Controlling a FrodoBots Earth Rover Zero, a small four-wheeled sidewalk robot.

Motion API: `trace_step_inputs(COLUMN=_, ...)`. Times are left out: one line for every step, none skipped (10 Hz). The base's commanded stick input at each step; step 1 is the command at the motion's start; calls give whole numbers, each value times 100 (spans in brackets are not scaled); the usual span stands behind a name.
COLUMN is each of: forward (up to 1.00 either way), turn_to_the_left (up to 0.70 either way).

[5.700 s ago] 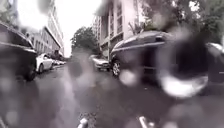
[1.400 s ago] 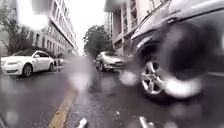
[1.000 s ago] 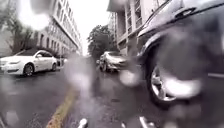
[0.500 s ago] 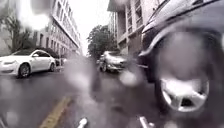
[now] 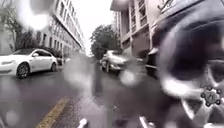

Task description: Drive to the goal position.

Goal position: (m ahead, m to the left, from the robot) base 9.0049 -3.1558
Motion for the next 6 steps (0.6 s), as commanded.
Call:
trace_step_inputs(forward=70, turn_to_the_left=0)
trace_step_inputs(forward=70, turn_to_the_left=0)
trace_step_inputs(forward=70, turn_to_the_left=0)
trace_step_inputs(forward=70, turn_to_the_left=0)
trace_step_inputs(forward=70, turn_to_the_left=0)
trace_step_inputs(forward=52, turn_to_the_left=0)
